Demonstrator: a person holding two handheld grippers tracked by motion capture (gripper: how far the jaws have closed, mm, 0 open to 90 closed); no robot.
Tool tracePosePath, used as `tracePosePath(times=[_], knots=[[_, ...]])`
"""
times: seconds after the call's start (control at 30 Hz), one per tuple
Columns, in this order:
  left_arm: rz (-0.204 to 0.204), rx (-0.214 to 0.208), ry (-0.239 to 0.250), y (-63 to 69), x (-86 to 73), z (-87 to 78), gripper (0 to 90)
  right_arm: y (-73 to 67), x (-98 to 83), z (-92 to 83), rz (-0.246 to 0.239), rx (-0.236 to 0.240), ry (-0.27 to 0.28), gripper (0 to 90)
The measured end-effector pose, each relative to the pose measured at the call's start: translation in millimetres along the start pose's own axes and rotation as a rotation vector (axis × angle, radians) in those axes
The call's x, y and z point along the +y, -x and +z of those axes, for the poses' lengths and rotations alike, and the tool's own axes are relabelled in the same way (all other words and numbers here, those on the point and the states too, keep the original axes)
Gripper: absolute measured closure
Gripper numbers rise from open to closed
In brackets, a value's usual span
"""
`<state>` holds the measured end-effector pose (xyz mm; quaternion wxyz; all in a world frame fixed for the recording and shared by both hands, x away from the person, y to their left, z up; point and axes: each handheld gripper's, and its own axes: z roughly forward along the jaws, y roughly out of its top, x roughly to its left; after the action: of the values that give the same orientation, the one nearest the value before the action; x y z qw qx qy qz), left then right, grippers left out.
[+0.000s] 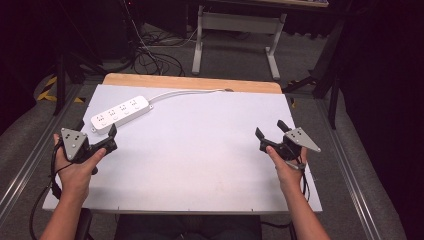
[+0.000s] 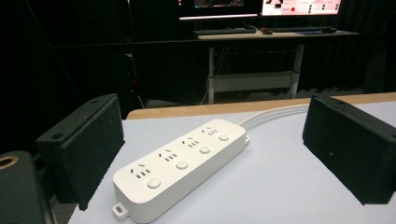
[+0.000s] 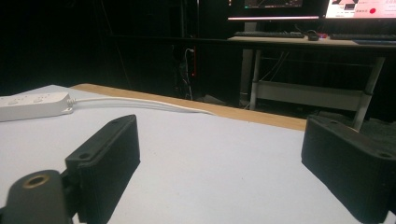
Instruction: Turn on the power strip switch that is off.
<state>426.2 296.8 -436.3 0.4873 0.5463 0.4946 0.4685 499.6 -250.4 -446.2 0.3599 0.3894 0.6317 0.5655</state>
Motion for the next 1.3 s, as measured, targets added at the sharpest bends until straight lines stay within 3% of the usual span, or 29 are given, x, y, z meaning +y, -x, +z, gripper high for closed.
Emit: tracePosePath(times=[0.27, 0.43, 0.77, 0.9, 1.03, 1.13, 1.3], knots=[[-0.010, 0.012, 0.001, -1.1, 0.2, 1.5, 8.9, 1.0, 0.1, -1.5, 0.011, -0.011, 0.001, 12.3], [-0.017, 0.011, -0.003, -2.6, 1.2, 1.2, 17.6, 0.4, 0.2, -2.4, 0.006, -0.009, 0.006, 12.3], [-0.013, 0.039, 0.007, -4.5, 2.1, -0.2, 43.5, 0.9, 0.4, -3.5, 0.023, -0.003, 0.008, 12.9], [-0.019, 0.032, 0.000, -6.8, 1.7, -0.4, 55.5, 0.6, 0.7, -4.2, 0.036, 0.002, 0.013, 13.0], [-0.023, 0.015, 0.002, -7.8, 2.3, -1.4, 73.2, -0.5, 0.6, -3.6, 0.033, 0.003, 0.014, 13.1], [-0.011, 0.023, -0.025, -8.9, 2.4, -2.4, 87.0, -0.5, 0.8, -4.0, 0.030, 0.002, 0.013, 13.1], [0.001, 0.036, -0.007, -9.8, 4.0, -3.8, 90.0, 1.3, 1.3, -5.5, 0.038, -0.003, 0.015, 13.3]])
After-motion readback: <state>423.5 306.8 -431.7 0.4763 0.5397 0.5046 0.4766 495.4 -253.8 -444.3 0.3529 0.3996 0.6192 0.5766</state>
